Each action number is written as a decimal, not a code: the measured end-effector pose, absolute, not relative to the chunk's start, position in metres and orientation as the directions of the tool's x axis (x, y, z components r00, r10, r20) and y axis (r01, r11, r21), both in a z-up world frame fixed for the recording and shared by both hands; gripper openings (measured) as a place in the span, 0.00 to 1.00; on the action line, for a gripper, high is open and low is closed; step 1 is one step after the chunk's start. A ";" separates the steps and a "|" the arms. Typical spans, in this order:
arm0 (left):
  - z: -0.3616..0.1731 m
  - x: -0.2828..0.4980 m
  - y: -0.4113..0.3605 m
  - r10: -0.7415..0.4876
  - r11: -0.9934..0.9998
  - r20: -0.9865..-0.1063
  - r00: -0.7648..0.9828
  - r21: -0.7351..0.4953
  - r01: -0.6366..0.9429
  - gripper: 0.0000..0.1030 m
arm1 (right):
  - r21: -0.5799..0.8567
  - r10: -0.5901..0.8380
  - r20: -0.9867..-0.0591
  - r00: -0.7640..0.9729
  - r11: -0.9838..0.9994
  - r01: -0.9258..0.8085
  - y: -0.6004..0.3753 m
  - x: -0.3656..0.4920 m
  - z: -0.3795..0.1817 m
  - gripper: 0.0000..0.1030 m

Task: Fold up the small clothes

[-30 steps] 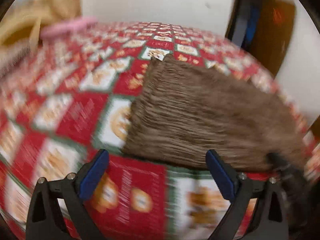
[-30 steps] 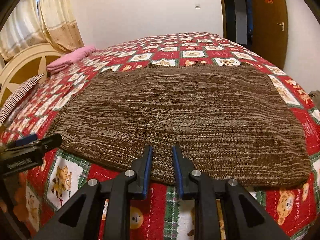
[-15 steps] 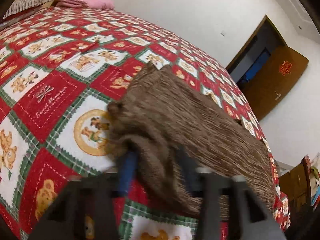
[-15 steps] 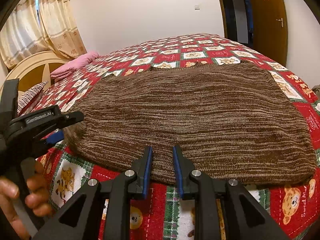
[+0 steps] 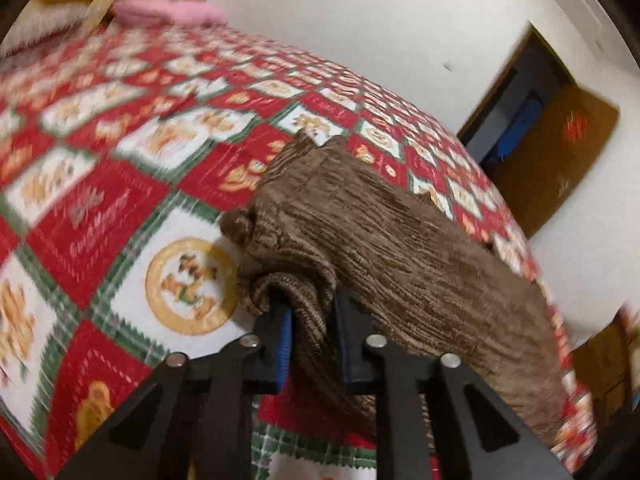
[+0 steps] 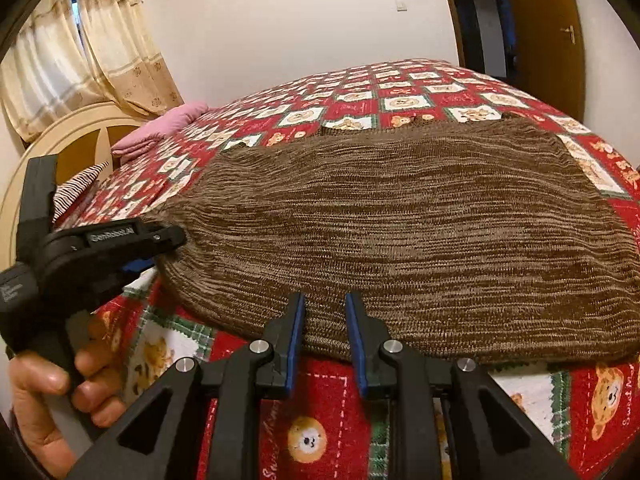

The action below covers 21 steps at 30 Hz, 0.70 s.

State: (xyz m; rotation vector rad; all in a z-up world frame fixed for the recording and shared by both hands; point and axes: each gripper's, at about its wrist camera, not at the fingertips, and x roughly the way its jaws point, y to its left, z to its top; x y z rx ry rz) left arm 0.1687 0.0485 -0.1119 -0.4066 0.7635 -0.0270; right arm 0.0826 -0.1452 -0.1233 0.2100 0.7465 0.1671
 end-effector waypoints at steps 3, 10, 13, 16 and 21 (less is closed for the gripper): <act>-0.094 0.163 0.027 -0.134 0.964 -0.625 0.769 -0.263 -0.046 0.16 | 0.296 0.257 -0.637 0.727 0.952 -0.077 -0.152 0.082 -0.126 0.22; -0.064 0.141 -0.047 -0.188 0.976 -0.527 0.829 -0.006 0.217 0.13 | 0.356 0.299 -0.613 0.731 0.931 -0.082 -0.159 0.080 -0.129 0.22; -0.072 0.137 -0.073 -0.231 0.944 -0.546 0.805 0.073 0.320 0.10 | 0.417 0.341 -0.592 0.731 0.905 -0.084 -0.168 0.080 -0.131 0.22; -0.085 0.143 -0.081 -0.311 0.916 -0.611 0.728 0.012 0.401 0.06 | 0.452 0.366 -0.581 0.727 0.888 -0.086 -0.172 0.081 -0.134 0.22; -0.094 0.152 -0.070 -0.331 0.918 -0.654 0.681 -0.057 0.392 0.06 | 0.471 0.411 -0.583 0.701 0.874 -0.121 -0.177 0.073 -0.130 0.22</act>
